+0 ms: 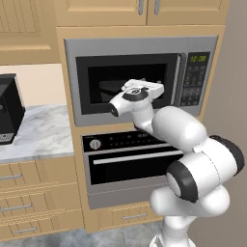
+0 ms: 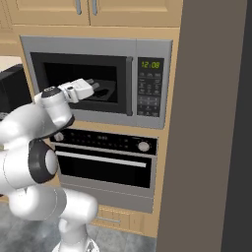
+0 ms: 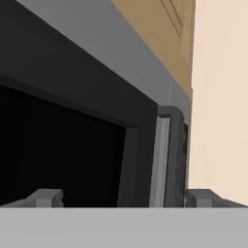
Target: Place the tupperware containing the chicken drumstick and carrot meal in the microwave. Close the microwave door and press the start button to reheat the meal.
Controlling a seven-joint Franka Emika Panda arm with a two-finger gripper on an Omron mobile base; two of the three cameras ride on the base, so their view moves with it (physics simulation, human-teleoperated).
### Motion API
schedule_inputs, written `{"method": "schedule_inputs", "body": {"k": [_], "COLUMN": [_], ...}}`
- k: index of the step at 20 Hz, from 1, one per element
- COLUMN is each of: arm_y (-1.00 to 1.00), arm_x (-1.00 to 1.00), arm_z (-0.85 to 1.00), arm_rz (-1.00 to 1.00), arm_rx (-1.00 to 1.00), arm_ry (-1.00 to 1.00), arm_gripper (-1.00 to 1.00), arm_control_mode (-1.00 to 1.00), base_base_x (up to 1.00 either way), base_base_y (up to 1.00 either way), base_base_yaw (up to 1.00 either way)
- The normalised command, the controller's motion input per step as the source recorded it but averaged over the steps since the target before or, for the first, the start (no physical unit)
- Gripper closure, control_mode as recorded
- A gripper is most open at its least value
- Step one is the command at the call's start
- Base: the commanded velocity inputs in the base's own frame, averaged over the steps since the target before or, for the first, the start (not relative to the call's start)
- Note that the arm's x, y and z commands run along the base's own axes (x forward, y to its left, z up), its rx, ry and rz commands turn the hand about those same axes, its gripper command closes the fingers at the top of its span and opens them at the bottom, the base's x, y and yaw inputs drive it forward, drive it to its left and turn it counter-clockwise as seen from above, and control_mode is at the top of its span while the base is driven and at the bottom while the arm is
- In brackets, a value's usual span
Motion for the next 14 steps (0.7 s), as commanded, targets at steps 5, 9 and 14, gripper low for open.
{"method": "schedule_inputs", "body": {"k": [5,9,14], "arm_y": [0.00,0.01,0.00], "arm_x": [-0.08,-0.82,-1.00], "arm_z": [0.00,-0.01,0.00], "arm_rz": [0.00,0.00,-0.01], "arm_rx": [0.00,0.00,0.10], "arm_ry": [0.00,-0.09,-0.25], "arm_gripper": [-1.00,-1.00,-1.00], "arm_control_mode": [-1.00,-1.00,-1.00], "base_base_x": [0.00,0.00,0.00], "base_base_y": [0.00,0.00,0.00], "base_base_yaw": [0.00,0.00,0.00]}}
